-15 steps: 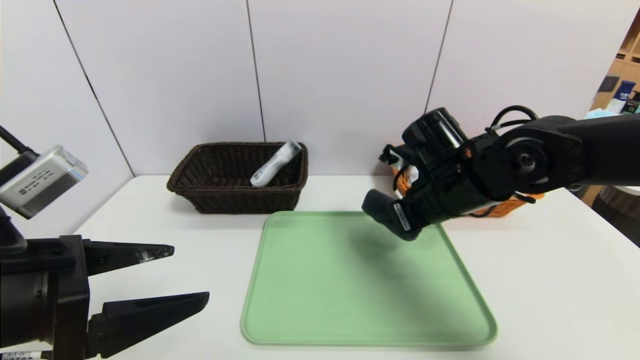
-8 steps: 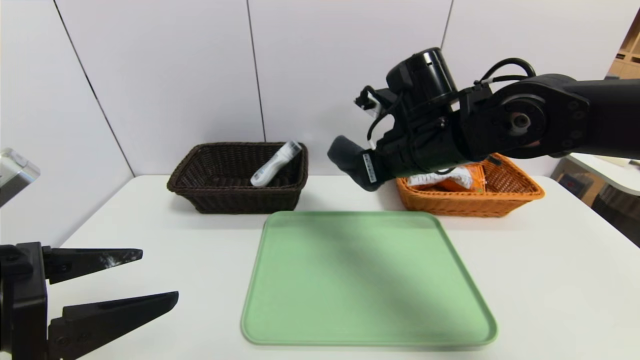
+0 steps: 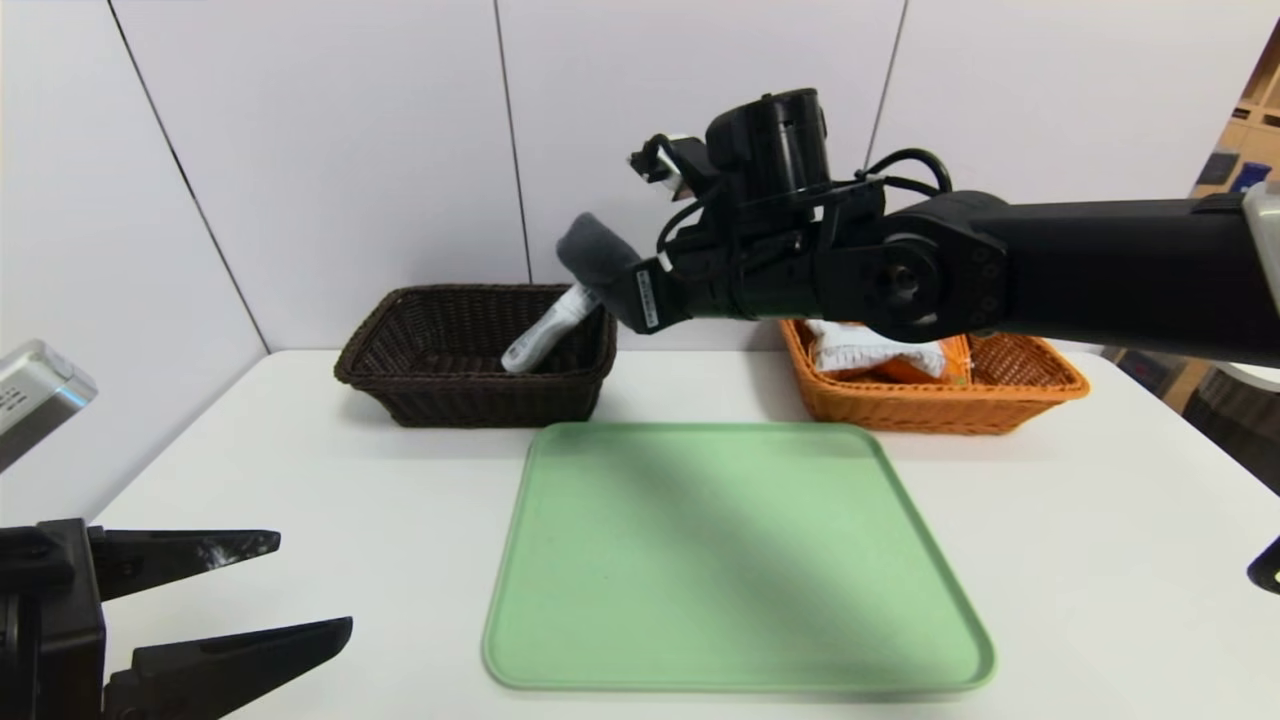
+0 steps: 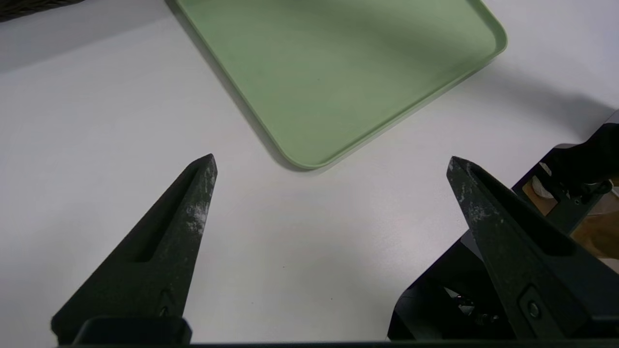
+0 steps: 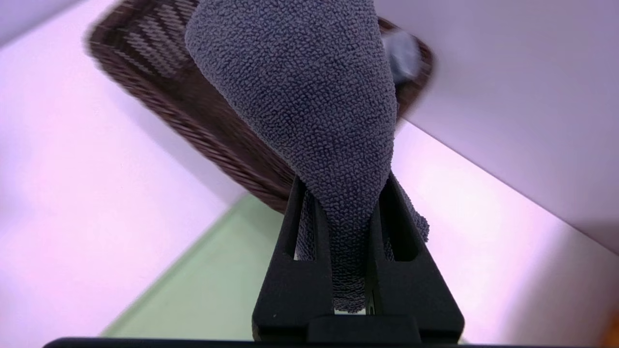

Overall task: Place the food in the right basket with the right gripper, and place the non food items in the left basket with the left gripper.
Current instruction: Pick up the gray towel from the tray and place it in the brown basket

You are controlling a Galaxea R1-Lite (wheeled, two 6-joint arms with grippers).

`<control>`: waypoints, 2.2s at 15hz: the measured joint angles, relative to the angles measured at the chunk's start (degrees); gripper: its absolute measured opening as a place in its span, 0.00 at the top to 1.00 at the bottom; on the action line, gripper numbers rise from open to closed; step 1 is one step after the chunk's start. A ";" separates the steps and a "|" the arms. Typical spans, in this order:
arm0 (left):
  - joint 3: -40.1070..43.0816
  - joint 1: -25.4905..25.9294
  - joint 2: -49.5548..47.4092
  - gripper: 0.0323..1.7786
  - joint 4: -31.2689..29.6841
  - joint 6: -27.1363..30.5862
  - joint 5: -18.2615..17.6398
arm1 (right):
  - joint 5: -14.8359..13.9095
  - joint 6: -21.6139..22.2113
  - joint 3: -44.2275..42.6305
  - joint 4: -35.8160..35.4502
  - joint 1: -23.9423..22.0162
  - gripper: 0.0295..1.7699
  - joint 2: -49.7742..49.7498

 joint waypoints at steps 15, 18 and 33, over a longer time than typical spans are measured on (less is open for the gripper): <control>3.94 0.01 -2.56 0.05 -1.05 -2.26 -0.02 | 7.01 -0.85 -0.02 -27.60 0.77 0.89 13.42; 3.94 0.01 -3.11 0.05 -1.04 -2.26 -0.09 | 7.12 -0.20 0.06 -32.35 1.23 0.89 14.06; 5.62 0.01 -7.35 0.05 -0.35 -2.26 -0.20 | 7.75 0.83 -0.63 -33.50 1.02 0.79 18.27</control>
